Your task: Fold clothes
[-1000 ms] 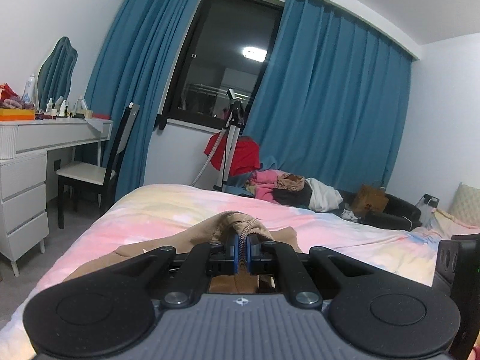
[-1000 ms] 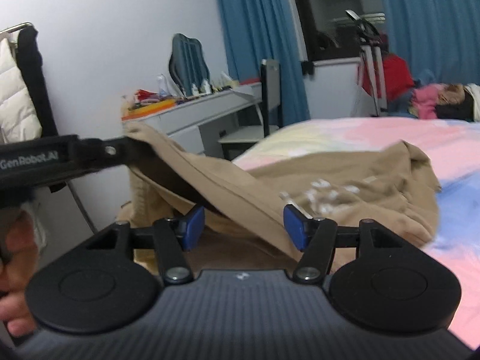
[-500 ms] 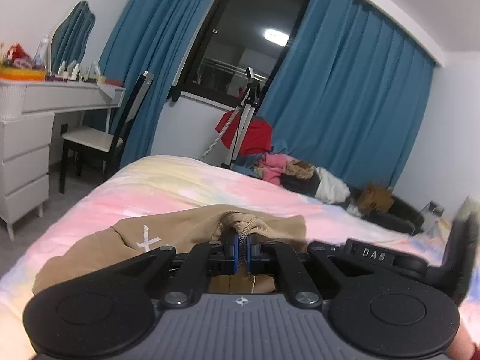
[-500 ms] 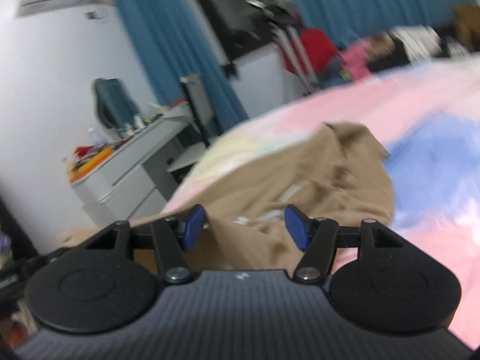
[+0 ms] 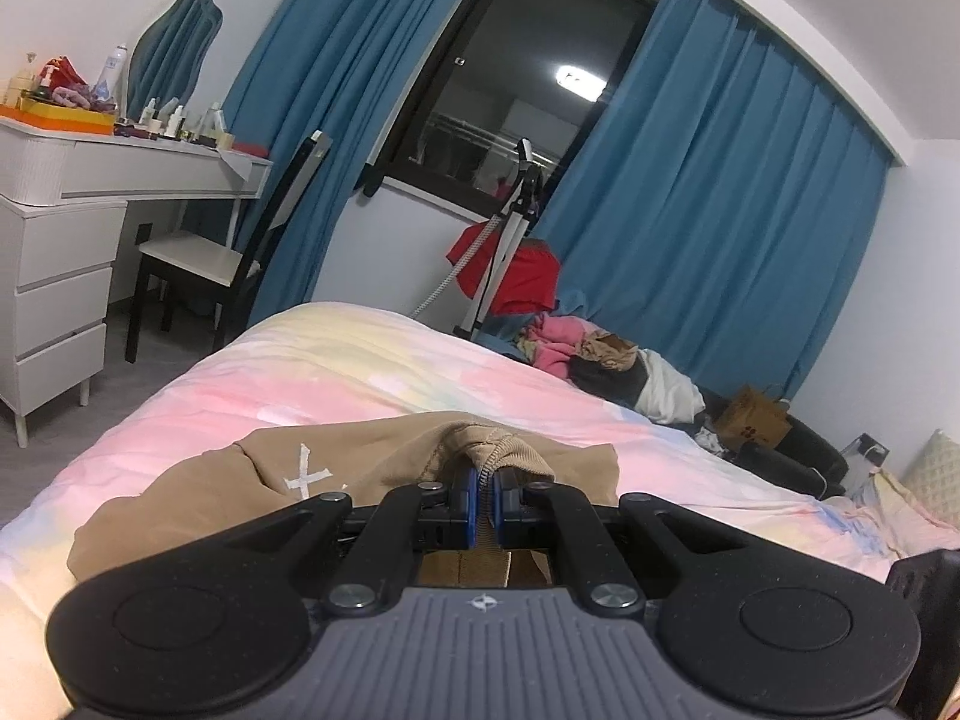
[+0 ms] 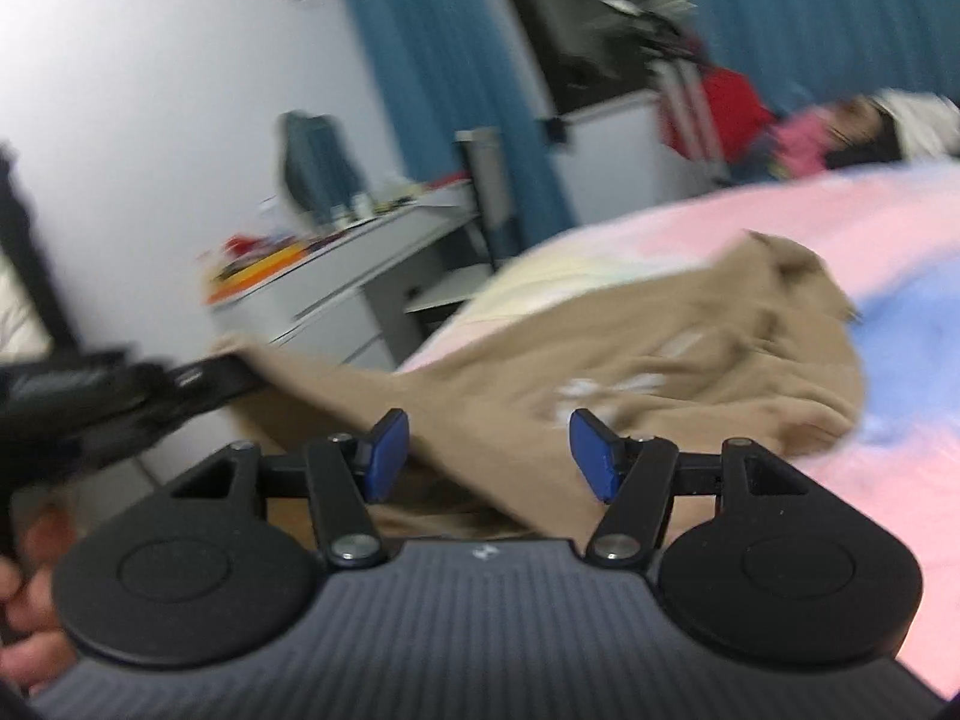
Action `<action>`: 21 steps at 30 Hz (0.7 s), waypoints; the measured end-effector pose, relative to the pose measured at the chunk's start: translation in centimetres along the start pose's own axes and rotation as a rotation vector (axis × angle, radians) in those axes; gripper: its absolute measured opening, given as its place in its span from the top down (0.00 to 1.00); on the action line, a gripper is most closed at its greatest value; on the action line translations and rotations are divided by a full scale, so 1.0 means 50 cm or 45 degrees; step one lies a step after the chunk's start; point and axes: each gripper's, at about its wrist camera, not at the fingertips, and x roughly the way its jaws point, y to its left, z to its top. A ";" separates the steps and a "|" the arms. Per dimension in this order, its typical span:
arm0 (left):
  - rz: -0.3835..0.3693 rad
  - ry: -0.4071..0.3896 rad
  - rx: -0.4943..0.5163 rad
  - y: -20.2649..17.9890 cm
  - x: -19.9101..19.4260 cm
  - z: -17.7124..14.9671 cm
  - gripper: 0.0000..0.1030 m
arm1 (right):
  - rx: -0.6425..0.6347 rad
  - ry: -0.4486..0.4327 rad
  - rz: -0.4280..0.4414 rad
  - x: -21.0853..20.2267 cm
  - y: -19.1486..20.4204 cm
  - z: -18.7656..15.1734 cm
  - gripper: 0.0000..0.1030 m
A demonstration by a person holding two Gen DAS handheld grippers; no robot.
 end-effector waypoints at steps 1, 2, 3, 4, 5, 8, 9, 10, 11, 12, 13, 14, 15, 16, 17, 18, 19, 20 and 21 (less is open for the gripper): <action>0.000 -0.002 0.003 -0.002 -0.001 -0.001 0.95 | -0.051 -0.006 0.009 0.006 0.017 -0.002 0.40; 0.000 -0.007 0.005 -0.003 -0.002 -0.002 0.95 | -0.101 -0.010 -0.004 0.014 0.032 -0.003 0.38; 0.004 -0.017 0.005 -0.004 -0.004 -0.002 0.95 | -0.152 -0.014 -0.039 0.024 0.044 -0.006 0.37; 0.019 -0.033 0.007 -0.004 -0.006 -0.003 0.95 | -0.194 -0.015 -0.125 0.038 0.051 -0.012 0.37; 0.035 -0.050 0.006 -0.004 -0.009 -0.004 0.95 | -0.221 -0.012 -0.237 0.054 0.051 -0.017 0.37; 0.078 -0.109 -0.028 0.004 -0.021 0.000 0.95 | -0.146 0.018 -0.547 0.086 0.000 -0.029 0.37; 0.088 -0.130 -0.042 0.007 -0.025 0.001 0.95 | -0.070 0.046 -0.607 0.088 -0.030 -0.030 0.37; 0.100 -0.152 -0.049 0.009 -0.030 0.004 0.95 | 0.007 0.085 -0.653 0.087 -0.058 -0.031 0.36; 0.107 -0.169 -0.056 0.011 -0.033 0.007 0.95 | 0.088 0.129 -0.689 0.085 -0.085 -0.034 0.35; 0.105 -0.171 -0.063 0.013 -0.033 0.009 0.95 | 0.167 0.174 -0.700 0.083 -0.110 -0.037 0.32; 0.103 -0.174 -0.070 0.014 -0.034 0.011 0.95 | 0.244 0.220 -0.670 0.082 -0.133 -0.040 0.31; 0.102 -0.175 -0.072 0.015 -0.034 0.012 0.95 | 0.303 0.249 -0.647 0.079 -0.151 -0.043 0.31; 0.102 -0.173 -0.061 0.012 -0.034 0.011 0.95 | 0.312 0.237 -0.651 0.073 -0.154 -0.040 0.31; 0.103 -0.172 -0.049 0.010 -0.034 0.010 0.95 | 0.292 0.201 -0.680 0.063 -0.147 -0.033 0.31; 0.105 -0.175 -0.034 0.008 -0.036 0.010 0.95 | 0.271 0.165 -0.709 0.053 -0.140 -0.025 0.31; 0.105 -0.175 -0.023 0.005 -0.037 0.010 0.95 | 0.251 0.129 -0.738 0.043 -0.133 -0.018 0.31; 0.104 -0.174 -0.018 0.005 -0.038 0.011 0.95 | 0.225 0.083 -0.764 0.033 -0.127 -0.009 0.31; 0.103 -0.168 -0.019 0.006 -0.039 0.010 0.95 | 0.190 0.022 -0.786 0.020 -0.121 0.001 0.33; 0.100 -0.154 -0.020 0.007 -0.036 0.009 0.95 | 0.158 -0.036 -0.799 0.008 -0.116 0.008 0.39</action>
